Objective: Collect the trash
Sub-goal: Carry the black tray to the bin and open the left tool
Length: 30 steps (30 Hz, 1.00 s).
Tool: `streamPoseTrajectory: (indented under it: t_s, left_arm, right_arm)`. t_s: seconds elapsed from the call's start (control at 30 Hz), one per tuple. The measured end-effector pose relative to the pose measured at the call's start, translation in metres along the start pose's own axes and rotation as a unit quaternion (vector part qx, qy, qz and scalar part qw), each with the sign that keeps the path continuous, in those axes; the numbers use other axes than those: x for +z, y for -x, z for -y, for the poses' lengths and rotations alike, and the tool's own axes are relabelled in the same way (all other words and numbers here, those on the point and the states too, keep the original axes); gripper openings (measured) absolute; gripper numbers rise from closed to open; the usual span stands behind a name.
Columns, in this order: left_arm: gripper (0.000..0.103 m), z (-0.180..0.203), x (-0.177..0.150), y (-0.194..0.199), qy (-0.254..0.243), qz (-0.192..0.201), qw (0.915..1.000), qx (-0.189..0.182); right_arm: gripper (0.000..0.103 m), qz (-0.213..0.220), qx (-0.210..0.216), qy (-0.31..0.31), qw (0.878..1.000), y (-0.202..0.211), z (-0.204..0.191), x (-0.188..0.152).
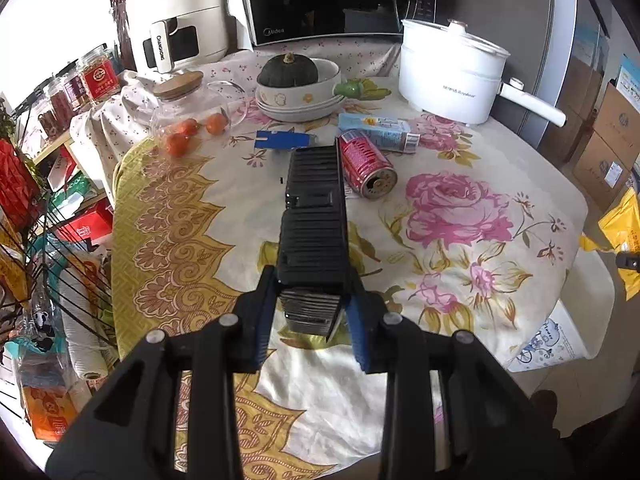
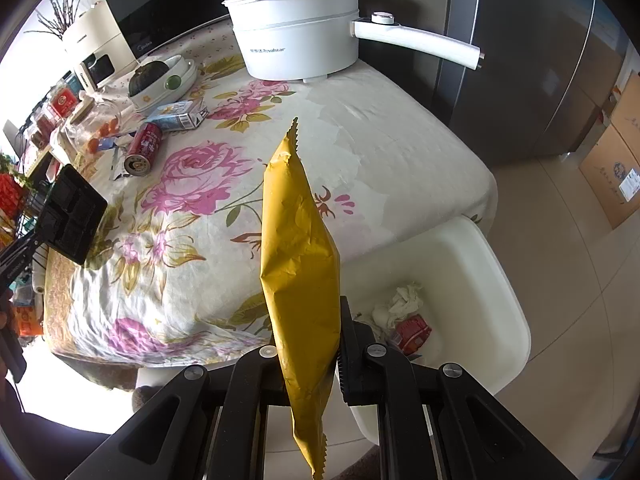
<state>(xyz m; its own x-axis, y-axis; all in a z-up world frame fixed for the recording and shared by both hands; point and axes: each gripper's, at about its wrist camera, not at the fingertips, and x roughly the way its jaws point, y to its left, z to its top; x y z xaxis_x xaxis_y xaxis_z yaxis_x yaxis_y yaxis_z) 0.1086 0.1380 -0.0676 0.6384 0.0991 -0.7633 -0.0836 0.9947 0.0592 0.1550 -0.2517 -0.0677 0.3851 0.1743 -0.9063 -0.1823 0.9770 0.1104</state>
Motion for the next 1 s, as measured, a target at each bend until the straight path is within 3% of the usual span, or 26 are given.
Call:
streamPoseTrajectory:
  t_s: [0.2, 0.6, 1.0]
  left_arm:
    - [0.035, 0.023, 0.008, 0.01, 0.012, 0.014, 0.9982, -0.058]
    - [0.035, 0.146, 0.017, 0.02, -0.05, 0.015, 0.9794, -0.195]
    - [0.035, 0.255, 0.003, 0.003, -0.137, -0.024, 0.9581, -0.251]
  right_arm:
    - [0.013, 0.001, -0.002, -0.003, 1.0, 0.002, 0.002, -0.001]
    - [0.013, -0.002, -0.018, -0.033, 0.999, 0.009, 0.036, -0.014]
    - [0.013, -0.013, -0.047, -0.068, 0.996, 0.011, 0.095, -0.036]
